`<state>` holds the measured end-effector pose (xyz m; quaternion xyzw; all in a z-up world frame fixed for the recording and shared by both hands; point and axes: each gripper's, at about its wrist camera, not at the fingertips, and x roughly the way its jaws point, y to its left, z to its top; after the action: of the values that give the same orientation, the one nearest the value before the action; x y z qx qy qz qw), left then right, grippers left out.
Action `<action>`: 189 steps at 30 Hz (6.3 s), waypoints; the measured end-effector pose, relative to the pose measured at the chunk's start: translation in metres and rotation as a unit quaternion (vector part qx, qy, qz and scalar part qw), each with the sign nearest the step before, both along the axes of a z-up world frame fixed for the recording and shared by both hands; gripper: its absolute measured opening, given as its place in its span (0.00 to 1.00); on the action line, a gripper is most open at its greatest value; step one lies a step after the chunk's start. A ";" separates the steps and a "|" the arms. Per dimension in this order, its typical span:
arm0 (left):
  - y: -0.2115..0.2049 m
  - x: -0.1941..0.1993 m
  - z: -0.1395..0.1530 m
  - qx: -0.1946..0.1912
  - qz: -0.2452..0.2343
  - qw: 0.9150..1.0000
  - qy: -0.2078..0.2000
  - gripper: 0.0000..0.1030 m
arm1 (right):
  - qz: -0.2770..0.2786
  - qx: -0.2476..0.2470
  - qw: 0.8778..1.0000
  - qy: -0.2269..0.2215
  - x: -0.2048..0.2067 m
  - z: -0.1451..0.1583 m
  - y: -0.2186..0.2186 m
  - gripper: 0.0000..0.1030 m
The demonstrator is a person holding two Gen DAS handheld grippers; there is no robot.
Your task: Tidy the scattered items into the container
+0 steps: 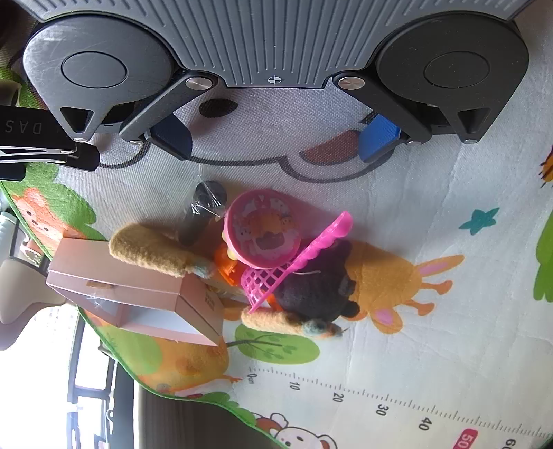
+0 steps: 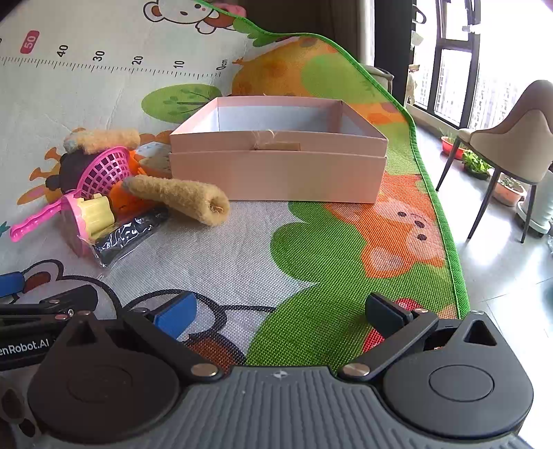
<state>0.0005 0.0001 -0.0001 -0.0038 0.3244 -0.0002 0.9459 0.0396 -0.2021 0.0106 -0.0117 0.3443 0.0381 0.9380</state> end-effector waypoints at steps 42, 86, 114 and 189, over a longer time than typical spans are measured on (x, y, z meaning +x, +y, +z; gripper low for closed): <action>-0.001 0.000 0.000 0.004 0.000 1.000 0.002 1.00 | 0.002 0.000 1.000 -0.001 -0.002 -0.004 0.000 1.00; 0.050 0.020 0.050 0.112 -0.126 0.984 -0.062 1.00 | 0.330 0.013 0.944 -0.007 0.058 0.016 0.070 0.90; 0.014 0.043 0.026 -0.059 -0.243 0.968 -0.006 1.00 | 0.269 -0.002 0.963 -0.020 0.004 0.025 0.019 0.59; 0.035 0.036 0.029 -0.064 -0.172 0.983 -0.015 0.99 | 0.293 -0.063 0.954 0.005 -0.015 0.021 0.005 0.24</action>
<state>0.0361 0.0351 0.0284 -0.0085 0.3052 -0.1838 0.9343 0.0243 -0.1974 0.0313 -0.1706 0.3319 0.2898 0.8813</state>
